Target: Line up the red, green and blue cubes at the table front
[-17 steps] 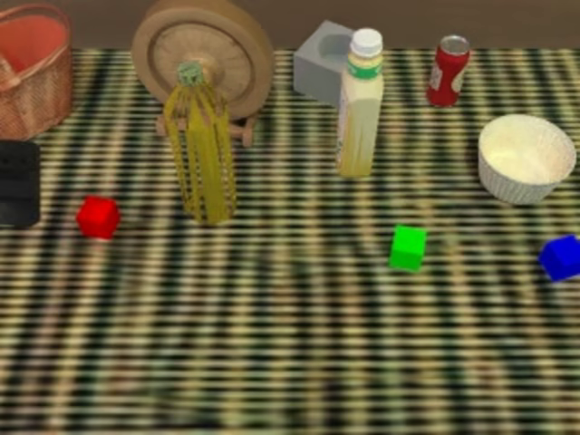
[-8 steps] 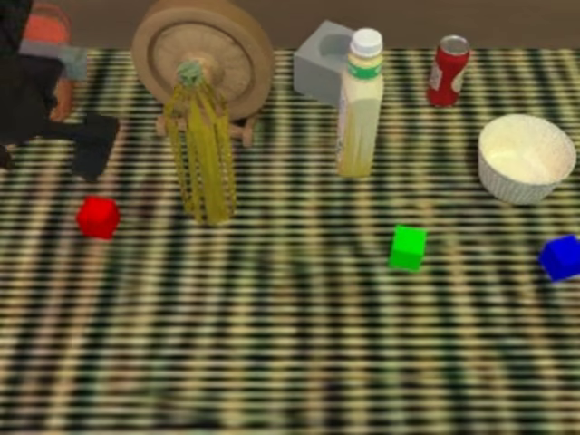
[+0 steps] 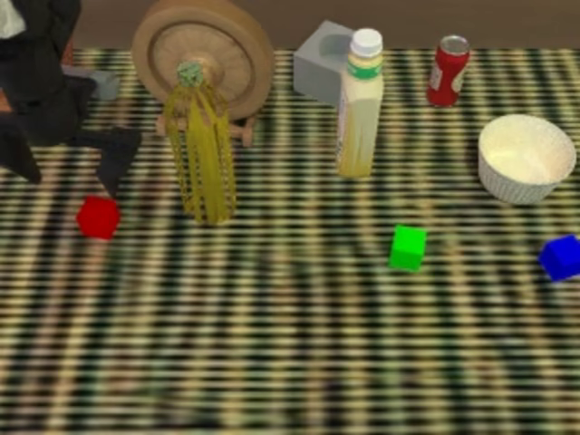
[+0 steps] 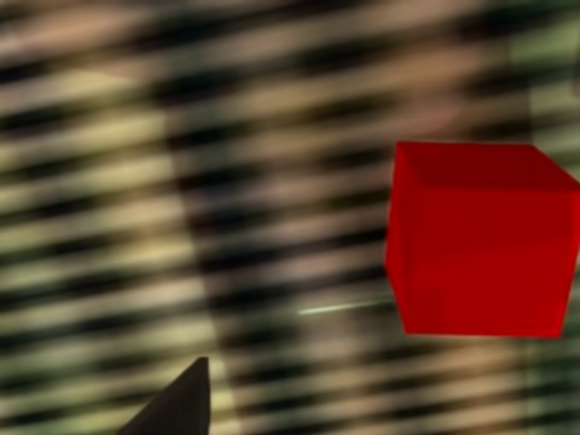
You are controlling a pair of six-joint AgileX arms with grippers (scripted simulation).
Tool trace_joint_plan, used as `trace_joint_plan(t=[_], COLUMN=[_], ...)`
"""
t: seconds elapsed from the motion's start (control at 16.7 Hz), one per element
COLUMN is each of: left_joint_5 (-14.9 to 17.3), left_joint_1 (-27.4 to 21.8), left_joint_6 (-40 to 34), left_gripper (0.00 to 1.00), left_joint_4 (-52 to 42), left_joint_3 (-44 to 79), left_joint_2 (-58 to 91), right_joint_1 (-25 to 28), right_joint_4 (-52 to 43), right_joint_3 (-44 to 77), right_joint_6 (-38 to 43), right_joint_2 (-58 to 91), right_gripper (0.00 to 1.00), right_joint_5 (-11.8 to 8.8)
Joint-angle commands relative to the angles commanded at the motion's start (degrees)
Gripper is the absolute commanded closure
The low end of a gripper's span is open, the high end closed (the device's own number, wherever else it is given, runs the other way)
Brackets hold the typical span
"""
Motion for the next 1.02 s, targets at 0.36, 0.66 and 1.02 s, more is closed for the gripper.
trace_joint_plan(t=[0.36,0.66,1.02], left_joint_5=[0.0,0.05,0.08], left_joint_1=[0.21,0.1,0.07], left_joint_6=[0.09,0.14,0.15], left_gripper=[0.0,0.0,0.0], left_joint_4=[1.07,11.79,16.42], left_joint_3=[-0.86,-6.53,-9.23], left_joint_2=[0.3,4.77,7.2], right_joint_1=[0.0,0.0,0.0], right_joint_4=[0.0,0.0,0.0], right_joint_3=[0.0,0.0,0.0], right_joint_6=[0.0,0.0,0.0], right_joint_2=[0.0,0.0,0.0], right_gripper=[0.0,0.0,0.0], right_joint_5=[0.0,0.0,0.0])
